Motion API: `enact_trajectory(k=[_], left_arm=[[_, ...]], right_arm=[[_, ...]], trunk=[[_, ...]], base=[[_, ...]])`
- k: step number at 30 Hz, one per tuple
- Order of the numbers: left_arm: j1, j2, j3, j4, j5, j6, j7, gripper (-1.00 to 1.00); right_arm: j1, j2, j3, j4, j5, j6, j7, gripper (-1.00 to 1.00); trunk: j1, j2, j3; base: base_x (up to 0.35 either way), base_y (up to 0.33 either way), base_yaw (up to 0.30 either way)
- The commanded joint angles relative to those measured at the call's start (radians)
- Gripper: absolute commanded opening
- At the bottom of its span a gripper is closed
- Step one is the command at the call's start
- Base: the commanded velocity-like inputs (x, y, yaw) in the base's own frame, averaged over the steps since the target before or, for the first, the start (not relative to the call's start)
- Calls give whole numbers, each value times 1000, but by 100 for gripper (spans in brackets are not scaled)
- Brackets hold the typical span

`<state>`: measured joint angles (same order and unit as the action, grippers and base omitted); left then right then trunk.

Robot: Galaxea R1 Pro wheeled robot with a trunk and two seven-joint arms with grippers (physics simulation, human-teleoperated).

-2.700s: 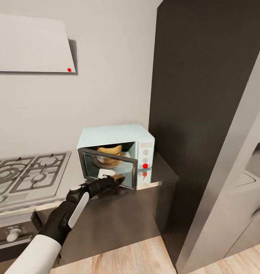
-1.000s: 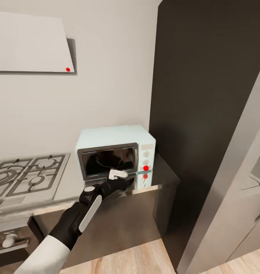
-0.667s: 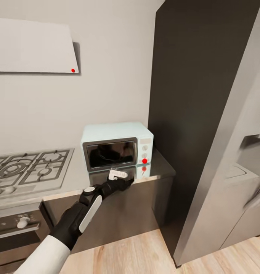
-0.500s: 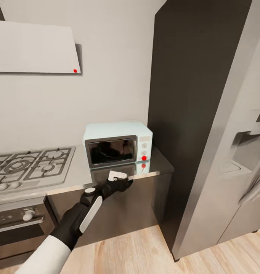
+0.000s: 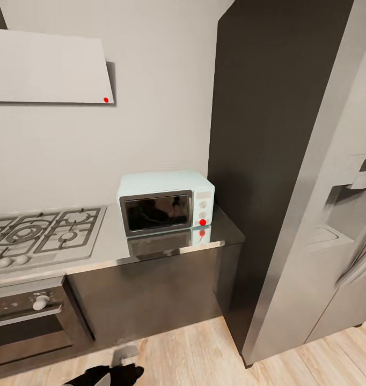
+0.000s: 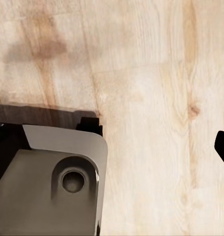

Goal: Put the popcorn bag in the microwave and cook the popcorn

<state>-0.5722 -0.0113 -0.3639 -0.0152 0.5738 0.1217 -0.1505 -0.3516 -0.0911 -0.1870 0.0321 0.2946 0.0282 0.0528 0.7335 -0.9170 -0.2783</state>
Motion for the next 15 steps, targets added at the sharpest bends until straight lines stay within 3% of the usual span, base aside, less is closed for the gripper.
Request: enact_trajectory(k=[1,3,5,7,9,10,15], left_arm=[[43,2,-6,5,13,-1,0,100],[172,5,-6,12,21,-9,3,100],[249,9,-5,14,39,-12,5,100],[307,17,-6,15,94,-13,6,100],[324,21,-6,15,140,-20,9,100],[334,40,-6,15,167,-104,15,100],[339,44,-6,15,172,-148,17,100]], right_arm=[[-1,-1,-8,1,9,1,2,100],[-1,1,-8,2,9,1,3,100],[-1,2,-8,2,9,2,3,100],[-1,2,-8,2,9,4,3,100],[-1,1,-8,2,9,5,2,100],[-1,4,-8,2,10,8,4,100],[-1,-1,-9,2,9,9,3,100]], trunk=[[0,-1,-1],[0,-1,-1],[0,-1,-1],[0,-1,-1],[0,-1,-1],[0,-1,-1],[0,-1,-1]], base=[[0,0,0],[0,0,0],[0,0,0],[0,0,0],[0,0,0],[0,0,0],[0,0,126]])
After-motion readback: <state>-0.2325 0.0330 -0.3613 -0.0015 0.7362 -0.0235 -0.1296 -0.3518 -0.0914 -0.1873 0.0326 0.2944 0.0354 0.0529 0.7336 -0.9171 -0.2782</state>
